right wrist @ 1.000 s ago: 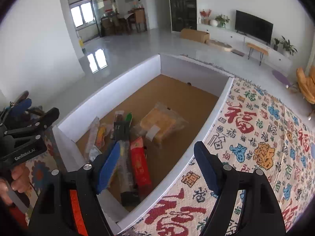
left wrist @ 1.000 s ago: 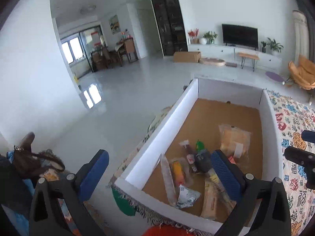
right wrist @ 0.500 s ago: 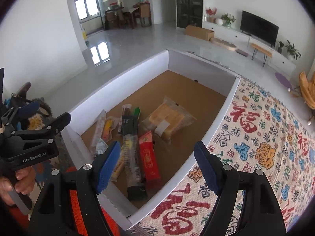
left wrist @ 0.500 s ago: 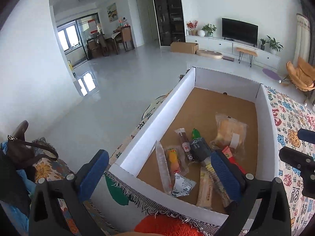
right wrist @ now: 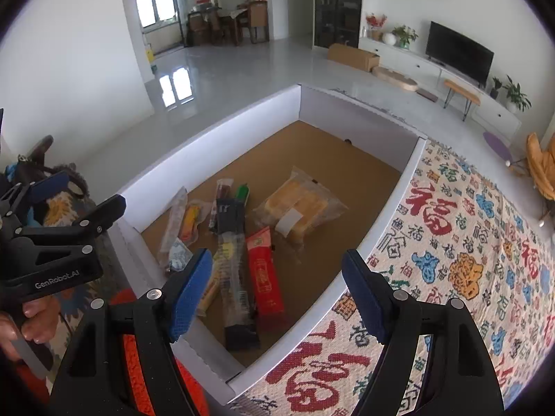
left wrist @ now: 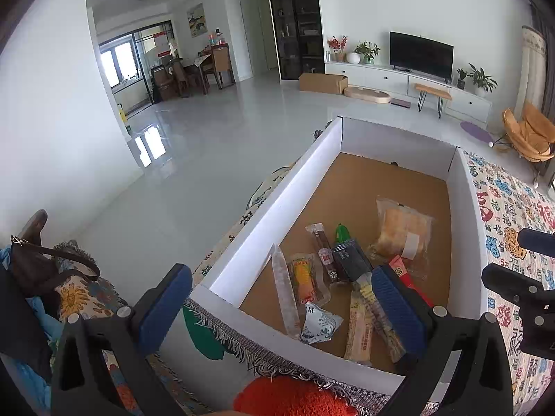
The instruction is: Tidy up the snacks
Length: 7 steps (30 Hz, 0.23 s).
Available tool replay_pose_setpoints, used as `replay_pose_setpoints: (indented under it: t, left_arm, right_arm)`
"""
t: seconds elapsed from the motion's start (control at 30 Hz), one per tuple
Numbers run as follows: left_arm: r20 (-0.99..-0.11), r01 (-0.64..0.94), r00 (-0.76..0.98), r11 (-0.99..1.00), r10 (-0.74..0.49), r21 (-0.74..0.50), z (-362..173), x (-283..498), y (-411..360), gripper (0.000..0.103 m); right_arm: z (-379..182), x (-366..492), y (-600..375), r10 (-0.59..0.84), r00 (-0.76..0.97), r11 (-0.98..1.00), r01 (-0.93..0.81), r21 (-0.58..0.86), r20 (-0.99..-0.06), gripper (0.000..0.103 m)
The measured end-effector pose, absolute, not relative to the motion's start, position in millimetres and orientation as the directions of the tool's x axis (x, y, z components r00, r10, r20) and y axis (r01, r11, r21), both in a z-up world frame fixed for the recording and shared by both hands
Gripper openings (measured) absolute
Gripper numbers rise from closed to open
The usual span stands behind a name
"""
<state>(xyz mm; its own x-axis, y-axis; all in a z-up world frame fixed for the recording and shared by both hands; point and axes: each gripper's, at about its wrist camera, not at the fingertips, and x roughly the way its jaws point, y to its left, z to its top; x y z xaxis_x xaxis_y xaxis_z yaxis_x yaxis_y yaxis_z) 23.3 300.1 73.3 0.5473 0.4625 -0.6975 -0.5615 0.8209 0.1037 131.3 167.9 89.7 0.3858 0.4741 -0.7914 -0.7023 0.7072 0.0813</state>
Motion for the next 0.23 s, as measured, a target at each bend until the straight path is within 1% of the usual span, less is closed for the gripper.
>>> replay_pose_setpoints:
  t: [0.23]
  left_arm:
    - [-0.712, -0.558, 0.563, 0.828, 0.42, 0.048, 73.4, 20.6, 304.8, 0.103]
  right_arm:
    - [89.3, 131.3, 170.9, 0.475, 0.381, 0.705, -0.704, 0.084, -0.794, 0.08]
